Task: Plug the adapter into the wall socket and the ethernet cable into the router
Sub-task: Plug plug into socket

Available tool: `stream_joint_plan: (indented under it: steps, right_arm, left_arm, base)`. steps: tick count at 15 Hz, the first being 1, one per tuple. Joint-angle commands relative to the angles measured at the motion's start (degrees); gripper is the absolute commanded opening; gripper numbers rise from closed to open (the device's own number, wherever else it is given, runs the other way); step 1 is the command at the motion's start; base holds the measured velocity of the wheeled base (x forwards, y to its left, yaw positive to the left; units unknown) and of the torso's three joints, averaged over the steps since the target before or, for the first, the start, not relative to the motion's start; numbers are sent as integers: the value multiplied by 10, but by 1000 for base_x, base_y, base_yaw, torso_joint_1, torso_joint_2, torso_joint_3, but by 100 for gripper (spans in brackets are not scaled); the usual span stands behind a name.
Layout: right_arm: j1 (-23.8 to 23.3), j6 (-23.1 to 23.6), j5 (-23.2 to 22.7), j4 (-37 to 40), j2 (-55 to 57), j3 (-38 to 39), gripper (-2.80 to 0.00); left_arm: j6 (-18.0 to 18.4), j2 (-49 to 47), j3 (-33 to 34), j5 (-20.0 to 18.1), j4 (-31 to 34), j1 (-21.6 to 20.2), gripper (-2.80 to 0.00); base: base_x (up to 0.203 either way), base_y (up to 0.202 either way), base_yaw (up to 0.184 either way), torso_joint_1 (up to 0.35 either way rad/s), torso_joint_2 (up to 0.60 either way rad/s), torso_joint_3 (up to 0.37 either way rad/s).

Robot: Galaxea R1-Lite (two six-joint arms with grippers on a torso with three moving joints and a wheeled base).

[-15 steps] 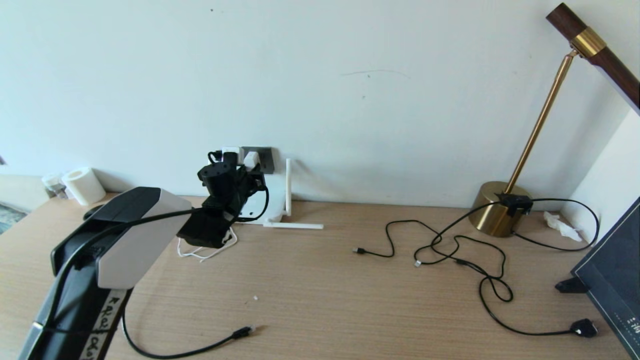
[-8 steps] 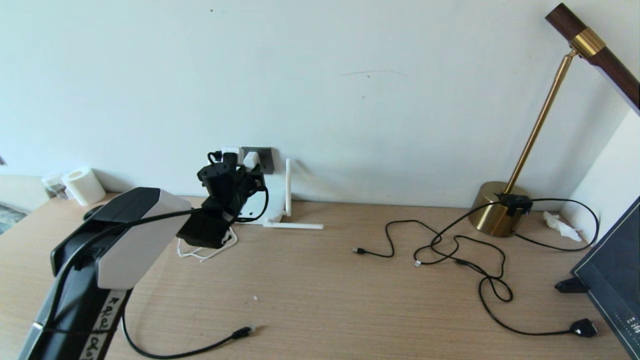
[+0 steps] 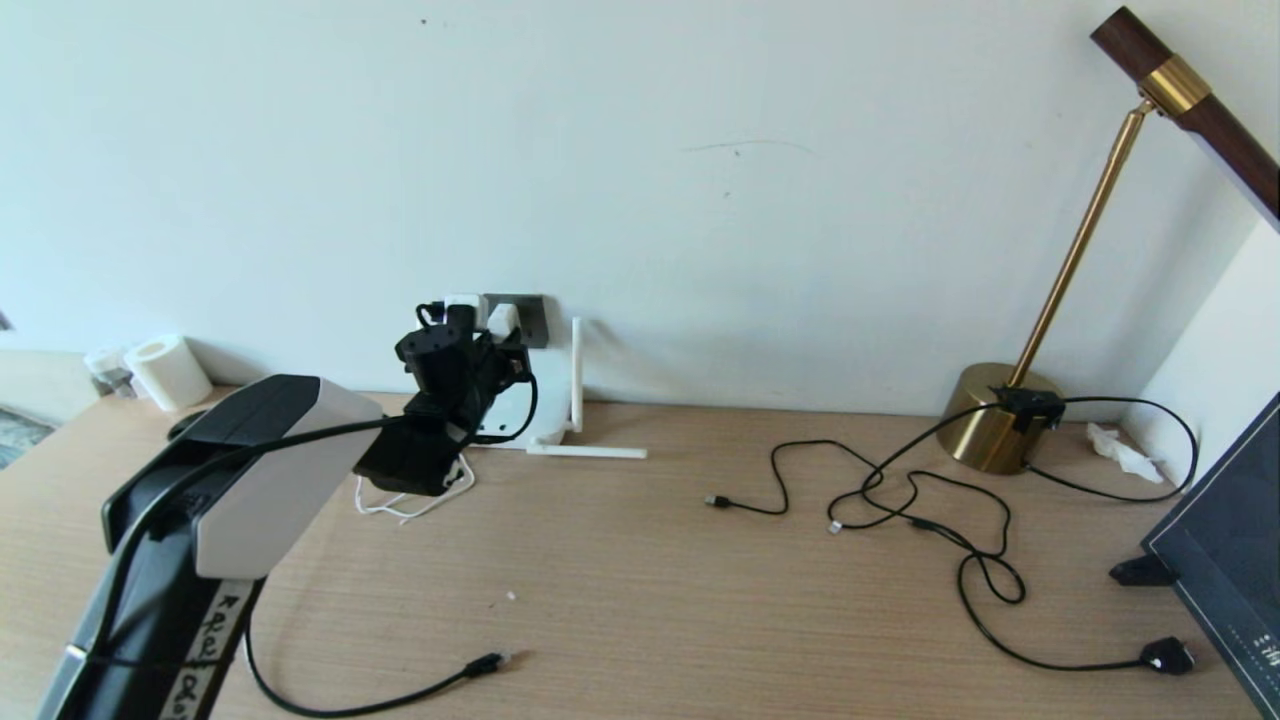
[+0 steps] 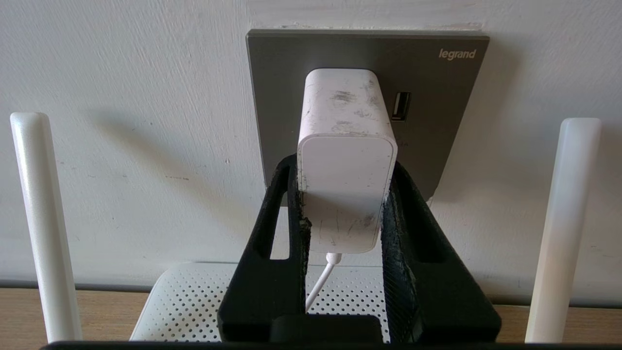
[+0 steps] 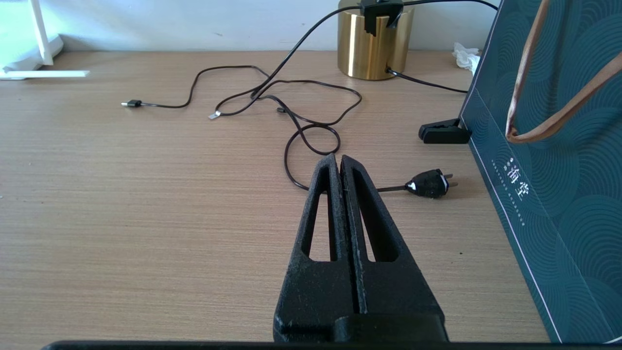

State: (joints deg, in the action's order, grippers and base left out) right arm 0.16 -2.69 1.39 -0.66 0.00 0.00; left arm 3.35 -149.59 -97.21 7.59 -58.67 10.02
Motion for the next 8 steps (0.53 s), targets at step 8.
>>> stream_joint_plan:
  steps: [8]
  right_arm:
    - [0, 0, 0, 0, 1, 0, -280]
  left_arm:
    - [0, -4, -10, 3, 4, 0, -280]
  base:
    - [0, 0, 0, 0, 0, 0]
